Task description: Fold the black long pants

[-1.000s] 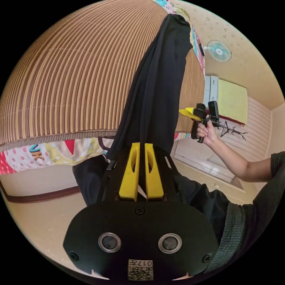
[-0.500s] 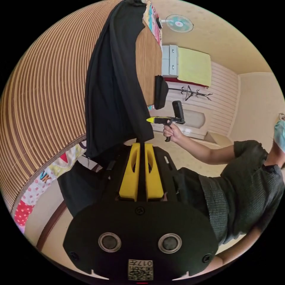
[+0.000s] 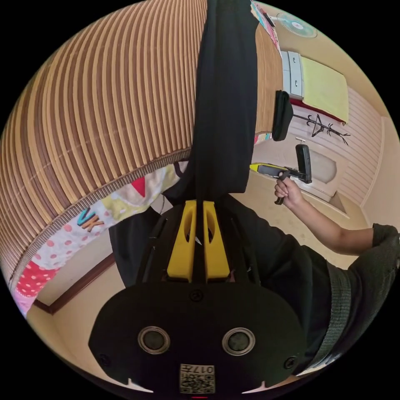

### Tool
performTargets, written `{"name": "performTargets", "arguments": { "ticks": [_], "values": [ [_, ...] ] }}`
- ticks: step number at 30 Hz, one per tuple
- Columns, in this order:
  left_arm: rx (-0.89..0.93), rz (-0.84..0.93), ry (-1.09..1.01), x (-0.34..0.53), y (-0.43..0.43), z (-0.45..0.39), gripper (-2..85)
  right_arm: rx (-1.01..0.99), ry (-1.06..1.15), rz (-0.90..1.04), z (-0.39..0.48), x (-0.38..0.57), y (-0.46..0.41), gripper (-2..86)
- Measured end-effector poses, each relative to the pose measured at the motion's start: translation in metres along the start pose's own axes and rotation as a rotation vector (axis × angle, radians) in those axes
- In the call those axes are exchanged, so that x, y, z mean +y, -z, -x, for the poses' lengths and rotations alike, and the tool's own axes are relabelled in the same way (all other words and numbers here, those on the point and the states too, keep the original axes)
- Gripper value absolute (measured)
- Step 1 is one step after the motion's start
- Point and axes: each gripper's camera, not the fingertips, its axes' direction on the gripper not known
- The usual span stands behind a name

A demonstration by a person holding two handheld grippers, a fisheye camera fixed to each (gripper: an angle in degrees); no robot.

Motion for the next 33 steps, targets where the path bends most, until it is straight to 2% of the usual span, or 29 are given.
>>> {"name": "performTargets", "arguments": {
  "ticks": [3, 7, 10, 13, 15, 17, 23, 28, 31, 33],
  "values": [
    [-0.091, 0.063, -0.056, -0.003, 0.001, -0.015, 4.3, 0.065, 0.009, 0.036, -0.007, -0.001, -0.012, 1.3],
    [-0.039, -0.116, -0.086, -0.013, 0.051, -0.021, 10.5, 0.162, -0.017, -0.038, -0.021, -0.002, 0.004, 2.3],
    [0.048, -0.242, -0.064, -0.048, 0.086, -0.007, 11.5, 0.019, 0.005, -0.155, -0.042, -0.019, 0.03, 4.3],
    [0.178, -0.383, -0.037, -0.097, 0.119, 0.01, 12.5, -0.234, 0.086, -0.2, -0.066, -0.061, 0.042, 7.0],
    [0.157, -0.437, -0.037, -0.13, 0.137, 0.012, 12.7, -0.375, 0.154, -0.228, -0.079, -0.102, 0.048, 8.8],
    [0.068, -0.483, -0.039, -0.169, 0.158, 0.007, 13.4, -0.392, 0.175, -0.271, -0.083, -0.131, 0.054, 10.5],
    [0.093, -0.412, -0.083, -0.248, 0.162, -0.007, 11.5, -0.305, 0.212, -0.255, -0.071, -0.221, 0.046, 13.4],
    [0.12, -0.335, -0.063, -0.28, 0.143, -0.015, 5.2, -0.412, 0.196, -0.252, -0.067, -0.255, 0.018, 10.2],
    [0.257, -0.355, -0.083, -0.274, 0.143, -0.012, 4.3, -0.344, 0.132, -0.285, -0.069, -0.245, 0.001, 5.4],
    [0.37, -0.385, -0.134, -0.259, 0.148, -0.014, 4.0, -0.503, 0.161, -0.35, -0.073, -0.219, -0.004, 3.9]
  ]
}}
